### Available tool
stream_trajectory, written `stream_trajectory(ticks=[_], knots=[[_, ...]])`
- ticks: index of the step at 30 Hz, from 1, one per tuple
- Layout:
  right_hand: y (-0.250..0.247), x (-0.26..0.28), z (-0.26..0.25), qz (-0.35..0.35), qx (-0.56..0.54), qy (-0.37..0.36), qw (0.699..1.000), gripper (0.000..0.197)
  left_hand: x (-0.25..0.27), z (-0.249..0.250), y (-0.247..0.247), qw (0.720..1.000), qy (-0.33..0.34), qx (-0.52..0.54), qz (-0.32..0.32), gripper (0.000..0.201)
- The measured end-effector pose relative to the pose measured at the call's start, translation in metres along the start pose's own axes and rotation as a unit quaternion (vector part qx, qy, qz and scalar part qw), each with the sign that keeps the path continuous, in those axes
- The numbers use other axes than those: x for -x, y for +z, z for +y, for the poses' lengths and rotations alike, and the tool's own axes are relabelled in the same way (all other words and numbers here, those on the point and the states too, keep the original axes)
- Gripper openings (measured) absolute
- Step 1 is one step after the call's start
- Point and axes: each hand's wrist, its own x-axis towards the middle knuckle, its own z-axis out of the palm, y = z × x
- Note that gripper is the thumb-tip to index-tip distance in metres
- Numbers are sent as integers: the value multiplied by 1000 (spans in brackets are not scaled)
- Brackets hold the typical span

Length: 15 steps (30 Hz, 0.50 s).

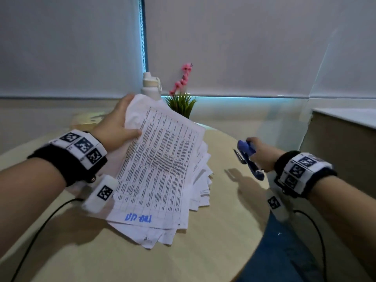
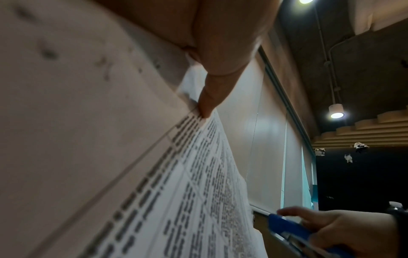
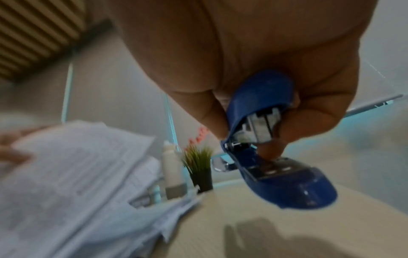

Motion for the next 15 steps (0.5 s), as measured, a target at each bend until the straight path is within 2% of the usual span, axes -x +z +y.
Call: stream_trajectory(ticks=[6, 10, 12, 14, 15], knots=[[32, -50, 0, -46, 100, 45, 993, 21, 3, 3, -1, 998, -9, 66, -3, 85], [44, -56, -2, -101, 132, 81, 983, 52, 7, 4, -1, 996, -30, 86, -2, 75], [45, -53, -6, -112, 151, 91, 978, 52, 7, 3, -2, 995, -38, 89, -3, 65], [35, -46, -15, -75, 154, 69, 983, 48, 9, 6, -2, 993, -45, 104, -10, 49], [27, -42, -22, -40, 128, 39, 990, 54, 10, 8, -1, 993, -46, 110, -16, 43]])
